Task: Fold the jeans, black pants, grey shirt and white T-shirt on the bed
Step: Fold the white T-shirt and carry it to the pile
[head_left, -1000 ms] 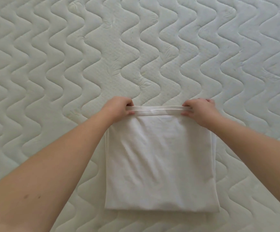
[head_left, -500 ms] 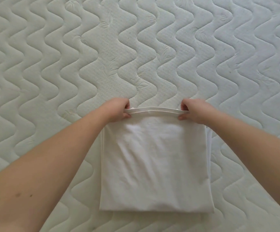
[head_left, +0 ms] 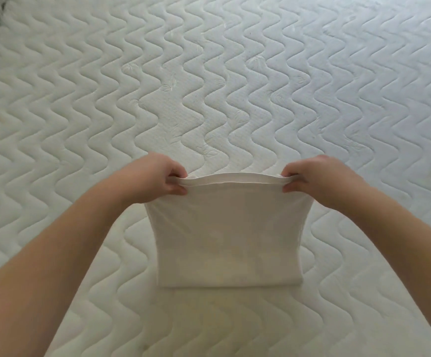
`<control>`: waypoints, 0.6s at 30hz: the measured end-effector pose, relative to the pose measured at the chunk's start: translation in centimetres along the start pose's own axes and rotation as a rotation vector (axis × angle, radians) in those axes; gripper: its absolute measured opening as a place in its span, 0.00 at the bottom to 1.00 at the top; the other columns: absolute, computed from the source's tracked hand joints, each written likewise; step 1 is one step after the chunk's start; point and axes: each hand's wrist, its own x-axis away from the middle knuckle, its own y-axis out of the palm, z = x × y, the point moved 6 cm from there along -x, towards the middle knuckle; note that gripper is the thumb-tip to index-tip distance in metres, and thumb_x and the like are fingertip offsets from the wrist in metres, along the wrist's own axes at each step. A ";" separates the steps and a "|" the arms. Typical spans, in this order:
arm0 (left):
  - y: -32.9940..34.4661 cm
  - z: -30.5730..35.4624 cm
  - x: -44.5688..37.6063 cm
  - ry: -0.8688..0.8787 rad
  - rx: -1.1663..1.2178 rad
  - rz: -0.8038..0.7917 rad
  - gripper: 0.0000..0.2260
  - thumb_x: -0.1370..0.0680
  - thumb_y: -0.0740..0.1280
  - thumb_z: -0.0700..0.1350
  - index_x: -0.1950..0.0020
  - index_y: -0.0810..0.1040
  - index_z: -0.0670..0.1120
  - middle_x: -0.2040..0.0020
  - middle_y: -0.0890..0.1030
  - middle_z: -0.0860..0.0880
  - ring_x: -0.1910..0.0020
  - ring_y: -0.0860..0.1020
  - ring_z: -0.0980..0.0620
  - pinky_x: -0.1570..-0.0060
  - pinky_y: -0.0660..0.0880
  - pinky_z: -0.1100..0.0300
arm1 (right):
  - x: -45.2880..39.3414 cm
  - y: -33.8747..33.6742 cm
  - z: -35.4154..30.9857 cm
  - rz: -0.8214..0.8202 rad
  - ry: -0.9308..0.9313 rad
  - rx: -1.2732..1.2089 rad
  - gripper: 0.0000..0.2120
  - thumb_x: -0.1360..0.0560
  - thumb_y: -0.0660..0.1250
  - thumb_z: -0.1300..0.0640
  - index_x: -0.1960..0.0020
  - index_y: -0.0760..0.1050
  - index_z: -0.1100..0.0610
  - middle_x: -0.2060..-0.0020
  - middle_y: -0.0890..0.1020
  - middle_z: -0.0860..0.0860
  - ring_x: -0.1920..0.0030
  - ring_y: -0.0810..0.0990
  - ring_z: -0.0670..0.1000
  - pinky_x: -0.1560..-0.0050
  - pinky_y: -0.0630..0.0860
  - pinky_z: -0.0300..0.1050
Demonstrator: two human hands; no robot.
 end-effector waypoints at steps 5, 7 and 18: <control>-8.7 4.9 6.8 0.057 -0.073 0.187 0.03 0.25 0.72 0.51 0.56 0.79 0.57 0.66 0.76 0.57 0.64 0.72 0.60 0.67 0.65 0.62 | 5.8 -9.5 -3.5 0.238 -0.074 0.014 0.05 0.25 0.71 0.53 0.50 0.81 0.50 0.59 0.82 0.50 0.56 0.74 0.54 0.60 0.66 0.46; -11.5 6.1 8.7 0.088 -0.094 0.304 0.03 0.25 0.71 0.50 0.56 0.79 0.57 0.66 0.76 0.56 0.63 0.73 0.56 0.65 0.68 0.59 | 7.3 -12.4 -4.7 0.376 -0.133 0.028 0.05 0.26 0.71 0.57 0.50 0.82 0.53 0.58 0.83 0.51 0.58 0.77 0.57 0.61 0.67 0.46; 0.4 3.2 7.3 0.154 -0.336 0.499 0.14 0.25 0.59 0.41 0.47 0.81 0.51 0.56 0.83 0.46 0.58 0.80 0.41 0.63 0.68 0.56 | 8.2 0.1 -3.5 0.559 -0.231 0.132 0.20 0.39 0.75 0.75 0.49 0.84 0.60 0.55 0.86 0.56 0.59 0.84 0.61 0.57 0.80 0.54</control>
